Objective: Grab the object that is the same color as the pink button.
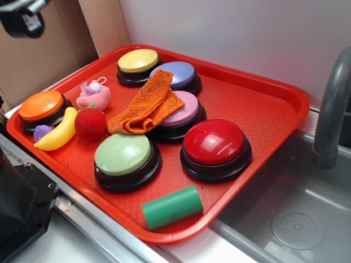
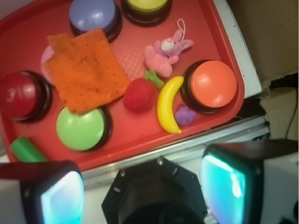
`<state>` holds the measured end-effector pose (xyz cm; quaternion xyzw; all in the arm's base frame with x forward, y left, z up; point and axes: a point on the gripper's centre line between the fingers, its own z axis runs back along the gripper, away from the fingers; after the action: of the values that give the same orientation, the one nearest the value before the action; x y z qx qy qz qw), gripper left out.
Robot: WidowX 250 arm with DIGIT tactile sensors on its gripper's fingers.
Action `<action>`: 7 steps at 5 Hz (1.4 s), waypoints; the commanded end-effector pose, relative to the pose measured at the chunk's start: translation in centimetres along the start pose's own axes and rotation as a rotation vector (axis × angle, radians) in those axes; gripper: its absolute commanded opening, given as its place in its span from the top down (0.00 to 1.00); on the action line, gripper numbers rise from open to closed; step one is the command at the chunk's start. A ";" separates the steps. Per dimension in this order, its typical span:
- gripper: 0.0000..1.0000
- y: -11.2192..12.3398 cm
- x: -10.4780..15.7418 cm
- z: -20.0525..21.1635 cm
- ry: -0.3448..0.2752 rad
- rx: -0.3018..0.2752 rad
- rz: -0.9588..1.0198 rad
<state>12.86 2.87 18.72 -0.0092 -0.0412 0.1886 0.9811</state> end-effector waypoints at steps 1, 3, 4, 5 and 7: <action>0.00 3.6 4.4 -4.7 -0.178 0.100 0.375; 0.00 4.1 7.6 -9.1 -0.211 0.133 0.532; 0.00 4.5 8.5 -10.7 -0.214 0.166 0.535; 0.00 4.5 9.3 -11.8 -0.225 0.167 0.529; 0.00 4.5 10.7 -13.7 -0.228 0.184 0.522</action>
<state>21.82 10.29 4.37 0.0942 -0.1069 0.4415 0.8859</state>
